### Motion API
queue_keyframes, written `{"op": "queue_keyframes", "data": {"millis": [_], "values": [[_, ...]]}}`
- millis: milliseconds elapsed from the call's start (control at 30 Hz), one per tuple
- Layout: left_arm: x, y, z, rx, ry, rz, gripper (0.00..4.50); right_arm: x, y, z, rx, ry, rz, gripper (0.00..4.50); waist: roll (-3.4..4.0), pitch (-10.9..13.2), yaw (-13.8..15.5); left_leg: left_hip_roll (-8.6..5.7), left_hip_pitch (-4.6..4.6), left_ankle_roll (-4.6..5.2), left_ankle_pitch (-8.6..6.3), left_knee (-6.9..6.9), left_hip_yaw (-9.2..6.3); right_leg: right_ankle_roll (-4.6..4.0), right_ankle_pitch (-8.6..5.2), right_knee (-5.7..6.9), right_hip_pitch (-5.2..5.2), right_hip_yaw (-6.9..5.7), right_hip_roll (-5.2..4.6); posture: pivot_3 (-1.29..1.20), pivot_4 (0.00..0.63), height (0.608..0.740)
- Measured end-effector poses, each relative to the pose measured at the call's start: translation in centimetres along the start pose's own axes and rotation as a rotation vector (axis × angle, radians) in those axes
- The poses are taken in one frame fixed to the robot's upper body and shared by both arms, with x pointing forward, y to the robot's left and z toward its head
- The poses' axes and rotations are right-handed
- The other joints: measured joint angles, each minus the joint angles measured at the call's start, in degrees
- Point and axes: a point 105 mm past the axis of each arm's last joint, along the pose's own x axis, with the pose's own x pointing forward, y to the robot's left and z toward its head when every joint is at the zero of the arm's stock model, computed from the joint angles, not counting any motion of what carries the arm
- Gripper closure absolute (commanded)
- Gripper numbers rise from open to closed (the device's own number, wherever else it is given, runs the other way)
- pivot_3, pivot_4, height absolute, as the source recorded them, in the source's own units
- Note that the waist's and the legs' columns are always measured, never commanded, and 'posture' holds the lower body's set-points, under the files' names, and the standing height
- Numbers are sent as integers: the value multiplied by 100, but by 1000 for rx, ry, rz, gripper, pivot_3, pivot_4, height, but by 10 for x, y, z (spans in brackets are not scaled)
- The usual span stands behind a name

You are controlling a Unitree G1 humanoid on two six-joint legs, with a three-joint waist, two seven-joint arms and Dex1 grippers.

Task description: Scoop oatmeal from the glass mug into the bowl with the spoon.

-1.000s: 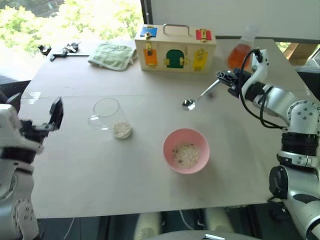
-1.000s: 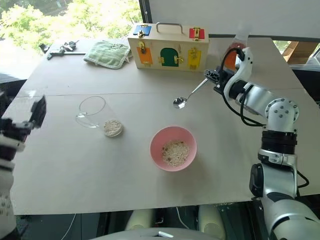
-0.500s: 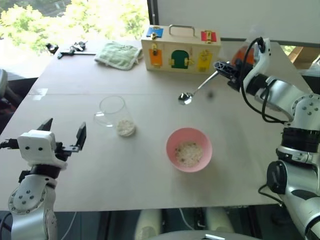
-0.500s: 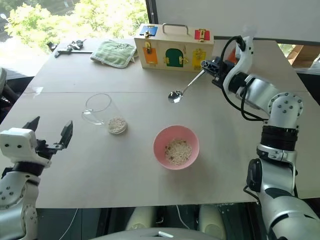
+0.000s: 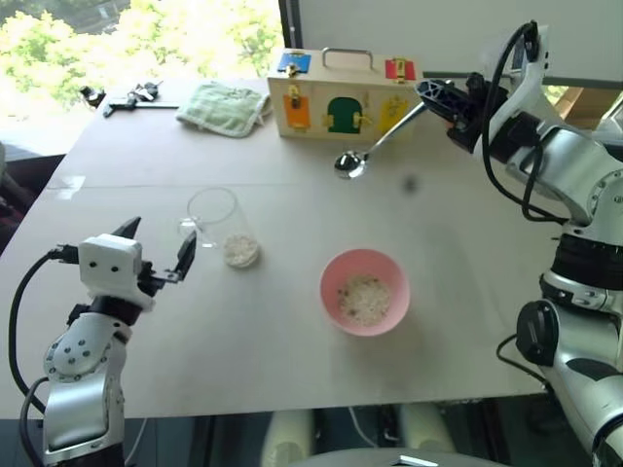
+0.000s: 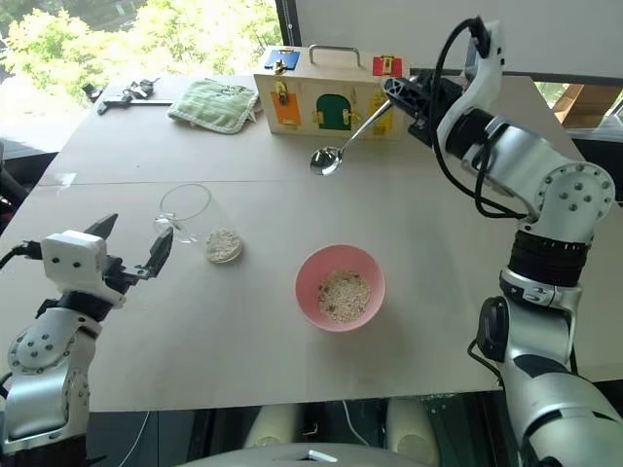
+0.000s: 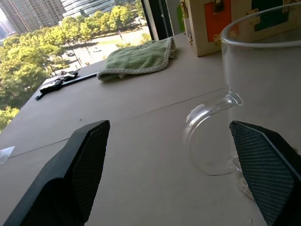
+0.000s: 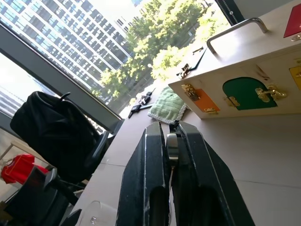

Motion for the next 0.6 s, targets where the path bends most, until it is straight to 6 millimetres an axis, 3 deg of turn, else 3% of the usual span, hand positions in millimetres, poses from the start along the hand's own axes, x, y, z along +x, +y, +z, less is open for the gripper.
{"op": "queue_keyframes", "data": {"millis": [233,567,600], "values": [[8,7,-13,-18,31,40,224,2,6,2,-6,-3,19,4500,0,0,8,-1,0,1,0,0,-3,0,0,2,0,-3,0,0,150,740],[40,-5,-16,-38,4,10,224,4,11,-2,-20,10,29,4500,0,0,0,-1,-2,-1,0,-1,3,1,0,0,-3,0,-2,0,150,740],[43,-6,-17,-41,5,4,456,4,11,-1,-20,7,29,4500,0,0,1,-1,-2,-1,1,-1,3,1,0,0,-3,-1,-2,0,150,740]]}}
